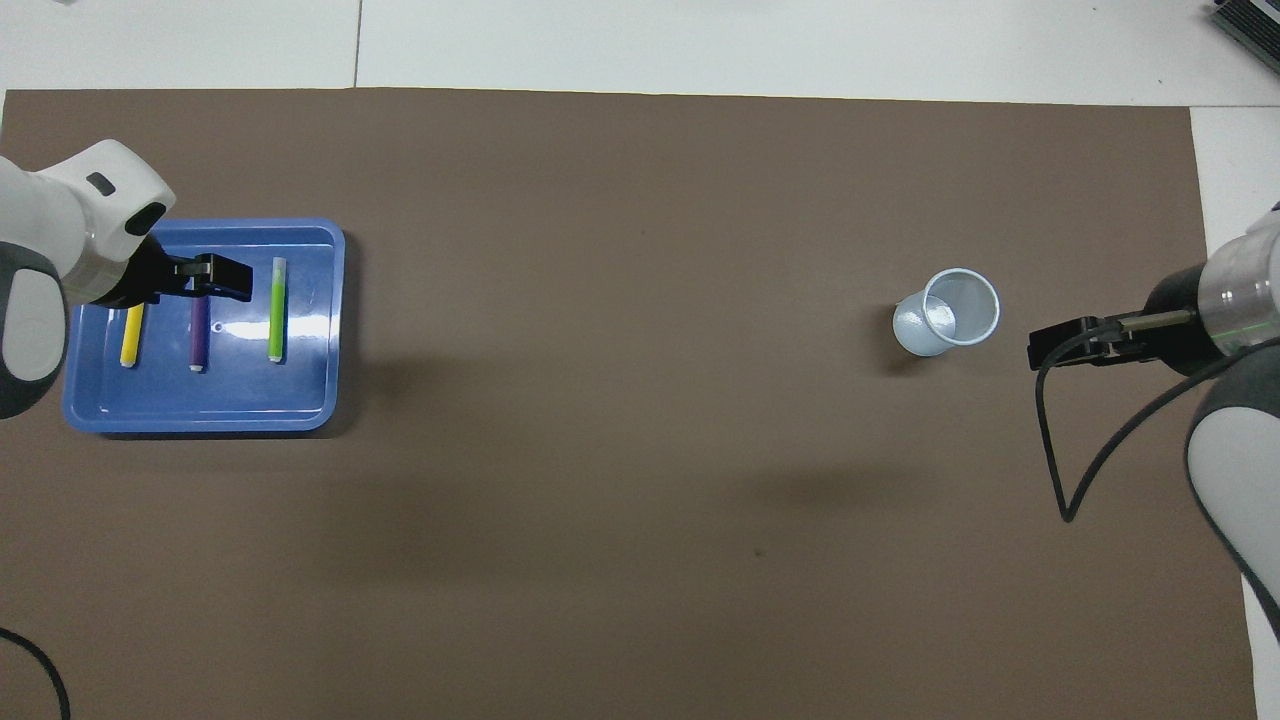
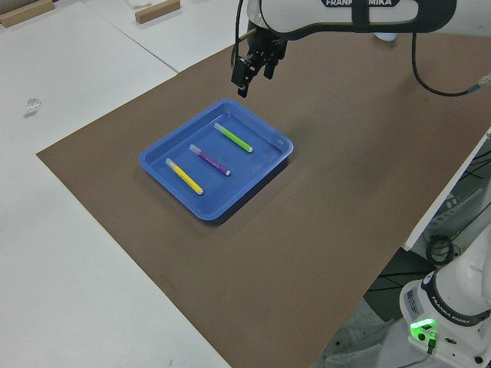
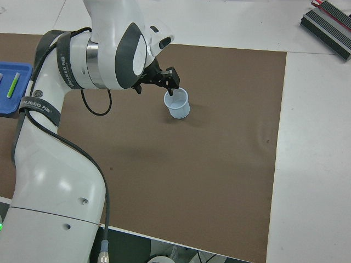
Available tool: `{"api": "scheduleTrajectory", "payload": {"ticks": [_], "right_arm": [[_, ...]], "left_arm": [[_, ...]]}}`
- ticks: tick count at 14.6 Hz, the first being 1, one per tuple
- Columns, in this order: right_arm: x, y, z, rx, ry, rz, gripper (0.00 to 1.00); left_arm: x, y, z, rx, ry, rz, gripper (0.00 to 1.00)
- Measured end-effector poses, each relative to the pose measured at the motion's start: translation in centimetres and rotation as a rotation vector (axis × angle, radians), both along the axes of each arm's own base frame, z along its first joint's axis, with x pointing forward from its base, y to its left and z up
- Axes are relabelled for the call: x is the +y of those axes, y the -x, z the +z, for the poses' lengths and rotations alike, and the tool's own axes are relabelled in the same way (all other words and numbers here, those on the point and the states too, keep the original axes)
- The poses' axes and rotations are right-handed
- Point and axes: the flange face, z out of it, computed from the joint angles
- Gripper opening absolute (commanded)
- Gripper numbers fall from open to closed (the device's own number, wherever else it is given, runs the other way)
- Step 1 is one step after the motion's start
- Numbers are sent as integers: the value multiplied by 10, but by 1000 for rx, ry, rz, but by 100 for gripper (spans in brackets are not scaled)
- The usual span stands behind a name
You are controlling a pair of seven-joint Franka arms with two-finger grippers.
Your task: Transfer and insert pens with both arms
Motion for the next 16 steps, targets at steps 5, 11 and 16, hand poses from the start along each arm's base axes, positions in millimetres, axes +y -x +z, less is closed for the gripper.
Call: {"api": "scheduleTrajectory", "payload": {"ticks": [5,11,16], "right_arm": [[0,0,0,1,0,0,100],[0,1,-6,12,1,0,100],[0,1,-7,15,1,0,100]], "left_arm": [[-1,-22,-61,-6,2,-13,100],[8,-29,-112,16,10,0,92],[13,-23,-139,-4,15,6,81]]}}
